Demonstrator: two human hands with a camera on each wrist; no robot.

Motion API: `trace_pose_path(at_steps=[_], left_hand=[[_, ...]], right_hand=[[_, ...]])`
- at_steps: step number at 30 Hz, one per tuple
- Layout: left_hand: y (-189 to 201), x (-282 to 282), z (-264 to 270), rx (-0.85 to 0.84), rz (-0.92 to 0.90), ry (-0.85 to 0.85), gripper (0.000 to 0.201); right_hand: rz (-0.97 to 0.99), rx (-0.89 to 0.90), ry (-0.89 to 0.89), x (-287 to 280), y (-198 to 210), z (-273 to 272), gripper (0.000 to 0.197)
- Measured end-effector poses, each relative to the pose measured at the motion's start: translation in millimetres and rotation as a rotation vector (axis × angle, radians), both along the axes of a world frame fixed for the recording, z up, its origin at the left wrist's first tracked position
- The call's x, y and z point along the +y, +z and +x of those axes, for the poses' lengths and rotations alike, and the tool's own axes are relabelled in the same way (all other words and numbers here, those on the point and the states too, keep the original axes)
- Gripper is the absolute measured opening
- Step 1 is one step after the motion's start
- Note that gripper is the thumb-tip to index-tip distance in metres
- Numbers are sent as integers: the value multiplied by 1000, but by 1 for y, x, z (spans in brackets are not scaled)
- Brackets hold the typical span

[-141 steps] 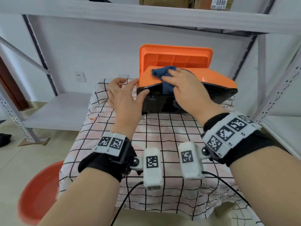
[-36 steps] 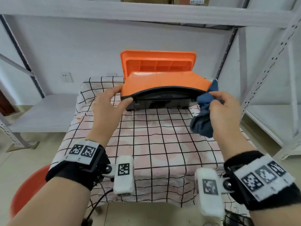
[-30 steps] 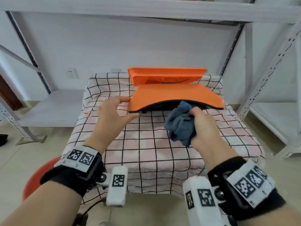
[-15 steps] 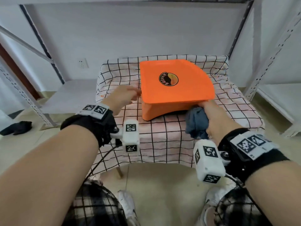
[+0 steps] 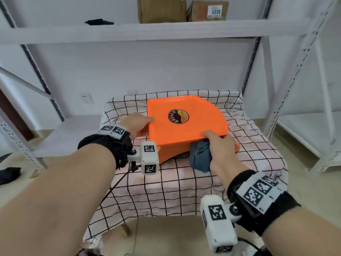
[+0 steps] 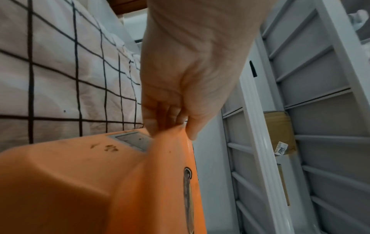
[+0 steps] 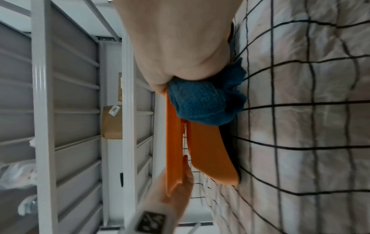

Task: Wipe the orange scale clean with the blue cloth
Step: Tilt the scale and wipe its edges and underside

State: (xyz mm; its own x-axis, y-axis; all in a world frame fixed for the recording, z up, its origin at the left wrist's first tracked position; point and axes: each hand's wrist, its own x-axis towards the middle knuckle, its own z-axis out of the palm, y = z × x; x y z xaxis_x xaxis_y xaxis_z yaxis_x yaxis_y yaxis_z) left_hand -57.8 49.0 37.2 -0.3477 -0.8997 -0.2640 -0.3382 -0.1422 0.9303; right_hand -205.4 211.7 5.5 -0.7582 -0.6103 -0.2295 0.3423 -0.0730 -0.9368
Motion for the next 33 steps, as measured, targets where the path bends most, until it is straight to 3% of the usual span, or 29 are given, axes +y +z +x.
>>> trace_pose_path(at_steps=[3,9,13,19,24,27,29,30,33], left_hand=[[-5,-3,-1,77,90,59,11],[-10,9,7,224,168,155,24],[-11,22,8,365,107,286,19],[-22,32,-1,387,148,327,14],[-24,28,4,161,99,255,17],[-25,7,23,64,-61,368,46],[-23,-11,32,-148,-228,396,78],[-19,-19,34,-287,-331,377,82],[-6,-40,31,-604,-553,277,68]], right_hand=[[-47,49,22,-4,8,-9,21],[-133,221,167,-16,41,-38,19],[-77,212,275,-30,51,-57,14],[118,173,305,-48,22,-71,5],[203,224,211,-39,3,-81,30],[270,287,218,-30,9,-72,35],[300,330,282,-24,13,-61,26],[328,361,320,-22,13,-55,21],[405,455,379,-18,7,-37,26]])
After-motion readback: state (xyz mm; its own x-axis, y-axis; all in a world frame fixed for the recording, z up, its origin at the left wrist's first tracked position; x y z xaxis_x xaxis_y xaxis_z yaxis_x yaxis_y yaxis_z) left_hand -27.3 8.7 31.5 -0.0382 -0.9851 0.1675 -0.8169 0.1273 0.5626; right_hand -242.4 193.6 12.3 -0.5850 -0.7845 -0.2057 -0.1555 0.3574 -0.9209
